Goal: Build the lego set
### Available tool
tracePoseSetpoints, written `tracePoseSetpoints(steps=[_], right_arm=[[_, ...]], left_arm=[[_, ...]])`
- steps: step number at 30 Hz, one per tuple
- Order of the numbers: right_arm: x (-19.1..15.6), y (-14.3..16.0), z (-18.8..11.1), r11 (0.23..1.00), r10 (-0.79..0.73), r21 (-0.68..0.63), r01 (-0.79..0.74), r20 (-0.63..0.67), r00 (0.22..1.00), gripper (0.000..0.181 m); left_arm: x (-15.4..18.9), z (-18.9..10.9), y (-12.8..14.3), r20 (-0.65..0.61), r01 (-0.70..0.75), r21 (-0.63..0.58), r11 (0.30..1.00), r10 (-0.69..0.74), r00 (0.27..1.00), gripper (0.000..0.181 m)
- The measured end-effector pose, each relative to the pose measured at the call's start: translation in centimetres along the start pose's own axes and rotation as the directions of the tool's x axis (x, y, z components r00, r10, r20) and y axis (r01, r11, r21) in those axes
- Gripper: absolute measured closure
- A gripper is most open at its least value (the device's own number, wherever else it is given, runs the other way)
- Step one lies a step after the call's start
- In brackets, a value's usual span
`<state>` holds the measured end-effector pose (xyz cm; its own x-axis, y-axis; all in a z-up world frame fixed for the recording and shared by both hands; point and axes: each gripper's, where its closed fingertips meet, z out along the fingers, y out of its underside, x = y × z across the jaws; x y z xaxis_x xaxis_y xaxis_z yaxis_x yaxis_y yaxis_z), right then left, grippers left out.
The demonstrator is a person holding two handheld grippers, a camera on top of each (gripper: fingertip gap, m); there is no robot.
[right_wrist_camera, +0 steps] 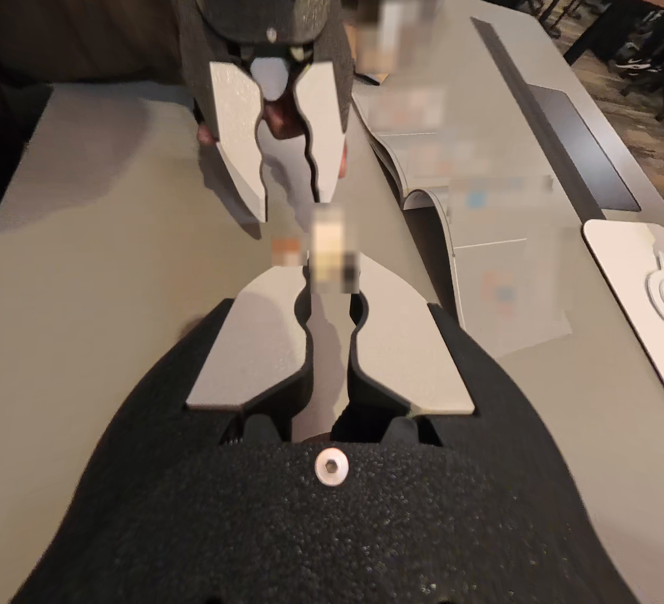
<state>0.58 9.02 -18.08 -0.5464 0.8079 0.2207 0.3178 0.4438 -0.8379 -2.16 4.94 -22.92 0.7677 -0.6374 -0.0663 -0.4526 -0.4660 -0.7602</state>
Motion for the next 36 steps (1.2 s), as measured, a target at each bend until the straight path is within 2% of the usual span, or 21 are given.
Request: tracePoseSetpoints(steps=[3,6,15,19,24,36], right_arm=[[-0.4,1.0,-0.1,0.999,0.043,0.007,-0.043,0.005,0.999,0.165],[-0.7,1.7,0.0,0.999,0.051,-0.005,-0.051,0.015,0.999,0.165],[-0.7,1.8,-0.2,0.997,0.075,-0.003,-0.074,0.033,0.997,0.165],[-1.1,2.1,0.3,0.995,0.094,-0.026,-0.093,0.06,0.994,0.165],[-2.1,2.6,1.5,0.992,0.09,-0.1,-0.08,0.1,0.991,0.165],[-3.5,3.7,3.2,0.975,0.044,-0.221,-0.009,0.15,0.988,0.164]], left_arm=[[0.1,1.2,1.9,-0.026,0.057,-0.063,0.996,-0.059,0.998,0.143],[0.0,2.2,2.6,-0.027,0.061,-0.101,0.993,-0.064,0.998,0.143],[0.6,2.5,2.3,-0.041,0.012,-0.092,0.996,-0.015,0.999,0.165],[1.2,2.6,2.1,-0.052,-0.047,-0.101,0.994,0.042,0.998,0.165],[1.6,3.1,1.5,-0.073,-0.021,-0.074,0.997,0.015,0.997,0.166],[1.7,3.1,0.3,-0.044,-0.053,-0.024,0.998,0.052,0.998,0.165]])
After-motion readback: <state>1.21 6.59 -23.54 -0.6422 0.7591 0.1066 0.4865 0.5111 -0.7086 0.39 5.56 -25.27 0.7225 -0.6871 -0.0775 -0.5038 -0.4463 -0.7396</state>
